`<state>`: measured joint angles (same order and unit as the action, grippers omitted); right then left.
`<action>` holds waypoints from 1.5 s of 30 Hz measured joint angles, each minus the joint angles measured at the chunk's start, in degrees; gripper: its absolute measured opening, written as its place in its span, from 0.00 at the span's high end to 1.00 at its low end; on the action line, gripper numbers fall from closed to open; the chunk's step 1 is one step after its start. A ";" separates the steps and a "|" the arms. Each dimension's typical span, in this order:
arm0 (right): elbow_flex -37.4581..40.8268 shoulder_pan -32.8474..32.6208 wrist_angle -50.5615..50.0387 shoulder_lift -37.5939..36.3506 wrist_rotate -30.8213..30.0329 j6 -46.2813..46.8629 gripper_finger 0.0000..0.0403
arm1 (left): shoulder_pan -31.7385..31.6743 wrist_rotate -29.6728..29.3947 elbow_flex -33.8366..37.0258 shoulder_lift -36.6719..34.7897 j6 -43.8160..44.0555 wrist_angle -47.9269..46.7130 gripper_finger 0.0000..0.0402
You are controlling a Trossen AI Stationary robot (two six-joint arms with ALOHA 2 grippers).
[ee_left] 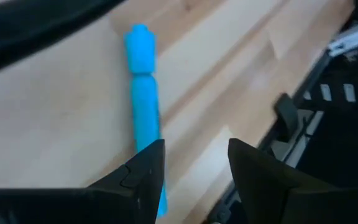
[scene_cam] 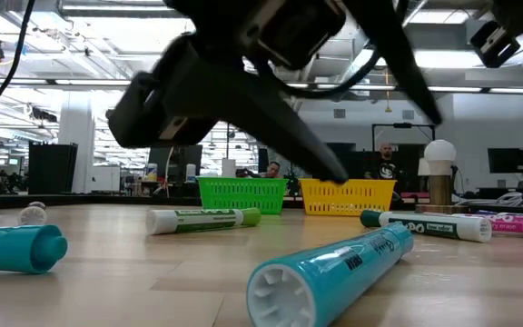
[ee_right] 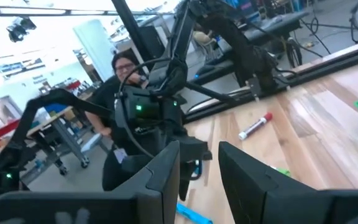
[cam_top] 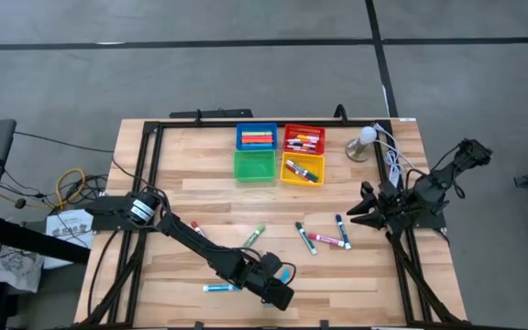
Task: Pick & Place Markers
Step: Put the blue highlighter into the blue bin
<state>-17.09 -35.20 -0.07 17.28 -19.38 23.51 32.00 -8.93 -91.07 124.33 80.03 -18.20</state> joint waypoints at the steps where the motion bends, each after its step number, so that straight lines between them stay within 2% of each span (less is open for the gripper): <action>1: 0.01 0.00 -0.03 0.00 0.00 0.00 0.75 | -0.30 -0.06 0.00 0.04 0.00 -0.23 0.56; 12: 0.01 0.00 -0.98 0.00 -0.02 -0.20 0.75 | -1.56 -0.72 -0.02 1.20 1.09 0.11 0.56; 23: 0.01 0.99 -1.32 -0.04 -0.07 -1.69 0.75 | -1.54 1.40 -0.55 6.10 6.23 0.81 0.56; 34: 0.01 1.62 -1.34 -0.05 -0.04 -3.76 0.75 | -1.61 1.51 -0.70 6.95 7.34 -5.51 0.56; 45: -0.01 1.61 -1.32 -0.06 -0.04 -4.56 0.75 | -1.67 0.65 -0.59 6.65 7.34 -7.20 0.56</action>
<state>-17.10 -33.59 -1.39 17.22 -19.42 18.95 30.33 -8.27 -91.66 130.98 87.37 -25.40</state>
